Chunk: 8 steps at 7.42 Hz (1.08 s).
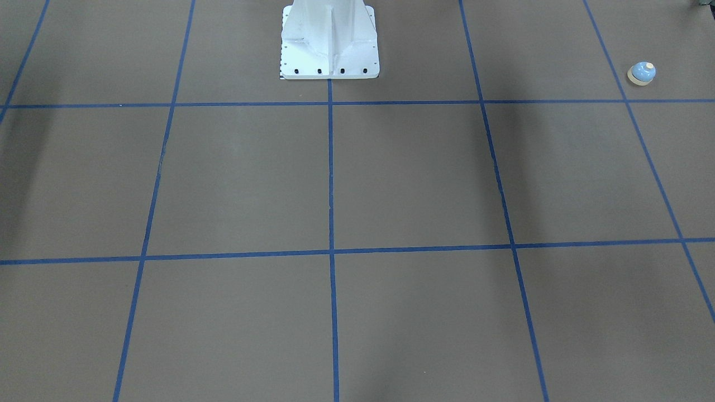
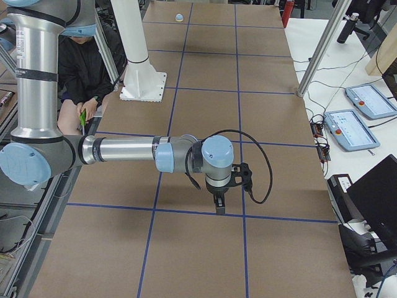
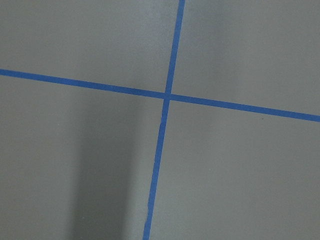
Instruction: Place and press bell with both arms
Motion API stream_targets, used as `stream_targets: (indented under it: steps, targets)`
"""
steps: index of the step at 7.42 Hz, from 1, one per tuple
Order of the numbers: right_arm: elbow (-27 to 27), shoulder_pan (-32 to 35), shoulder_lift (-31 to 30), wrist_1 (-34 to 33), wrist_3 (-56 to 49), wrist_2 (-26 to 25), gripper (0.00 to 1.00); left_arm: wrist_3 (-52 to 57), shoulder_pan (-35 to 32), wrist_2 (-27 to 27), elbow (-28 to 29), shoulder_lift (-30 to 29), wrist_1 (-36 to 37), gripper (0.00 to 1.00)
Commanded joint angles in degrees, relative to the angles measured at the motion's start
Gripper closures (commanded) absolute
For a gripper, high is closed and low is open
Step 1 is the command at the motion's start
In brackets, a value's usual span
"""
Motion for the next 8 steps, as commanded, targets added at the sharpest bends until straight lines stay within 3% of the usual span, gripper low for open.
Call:
stream_targets:
  steps: [1,3,5,8]
  targets:
    - [0.09,-0.05,-0.06,-0.03,0.09,0.08,0.00,-0.03,-0.45,0.89,-2.93,-1.10,5.53,0.00]
    - [0.09,0.03,-0.24,0.05,0.09,0.95,0.00,-2.29,0.07,9.91,-14.41,-0.93,17.12,0.00]
    - [0.09,0.03,-0.24,0.05,0.00,1.22,0.00,-7.65,1.03,11.87,-20.07,1.17,18.06,0.00]
    - [0.53,-0.05,-0.41,0.41,0.00,1.31,0.00,-24.05,9.09,20.47,-27.36,4.68,18.24,0.00]
